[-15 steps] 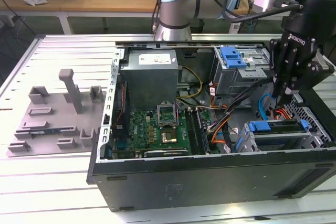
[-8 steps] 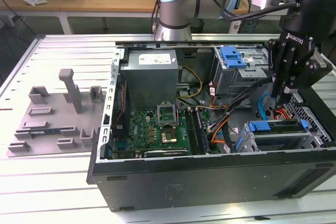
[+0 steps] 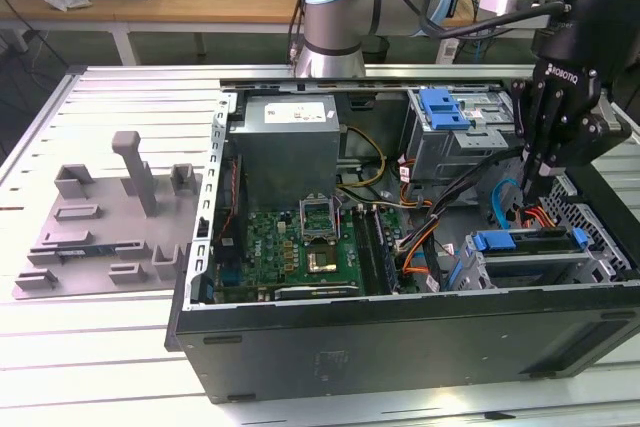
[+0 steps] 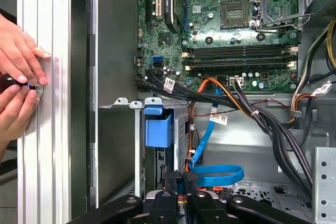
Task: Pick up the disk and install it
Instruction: 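Insert the second disk wire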
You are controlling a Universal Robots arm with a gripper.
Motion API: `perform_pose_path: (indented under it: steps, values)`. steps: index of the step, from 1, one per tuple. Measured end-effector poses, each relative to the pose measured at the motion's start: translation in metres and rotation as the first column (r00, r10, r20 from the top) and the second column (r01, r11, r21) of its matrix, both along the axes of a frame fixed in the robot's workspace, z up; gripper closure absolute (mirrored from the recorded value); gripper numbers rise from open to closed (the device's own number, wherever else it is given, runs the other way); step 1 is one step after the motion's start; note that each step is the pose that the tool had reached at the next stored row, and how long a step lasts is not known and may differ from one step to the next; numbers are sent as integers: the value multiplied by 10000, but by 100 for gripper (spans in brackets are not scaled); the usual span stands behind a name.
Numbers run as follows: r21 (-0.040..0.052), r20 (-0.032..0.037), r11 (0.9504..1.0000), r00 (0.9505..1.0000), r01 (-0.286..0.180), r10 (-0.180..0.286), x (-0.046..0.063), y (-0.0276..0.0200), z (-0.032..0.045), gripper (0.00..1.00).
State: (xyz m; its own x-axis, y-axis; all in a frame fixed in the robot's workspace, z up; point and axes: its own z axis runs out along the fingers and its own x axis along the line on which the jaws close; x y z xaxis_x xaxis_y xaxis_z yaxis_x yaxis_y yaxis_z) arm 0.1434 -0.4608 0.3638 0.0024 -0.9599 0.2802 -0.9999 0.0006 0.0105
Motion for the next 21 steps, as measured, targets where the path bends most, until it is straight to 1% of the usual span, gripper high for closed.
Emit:
perform_pose_path:
  steps: [9, 11, 13, 14, 15, 17, 19, 21]
  values:
    - [2, 0, 10000, 10000, 1, -1, 0, 0, -2, 84]
    - [32, 0, 10000, 10000, 0, 0, 5, -4, -3, 84]
    - [117, 0, 9999, 10000, 0, 0, 15, -19, -2, 84]
    - [207, 0, 9998, 10000, 1, -1, 25, -37, -2, 84]
    - [277, 0, 9996, 10000, 2, -2, 35, -55, -2, 84]
    - [383, 0, 9993, 10000, 3, -3, 47, -82, -3, 84]
    - [529, -1, 9986, 10000, 7, -7, 56, -123, -3, 84]
    - [639, -1, 9980, 10000, 13, -13, 58, -161, -3, 84]
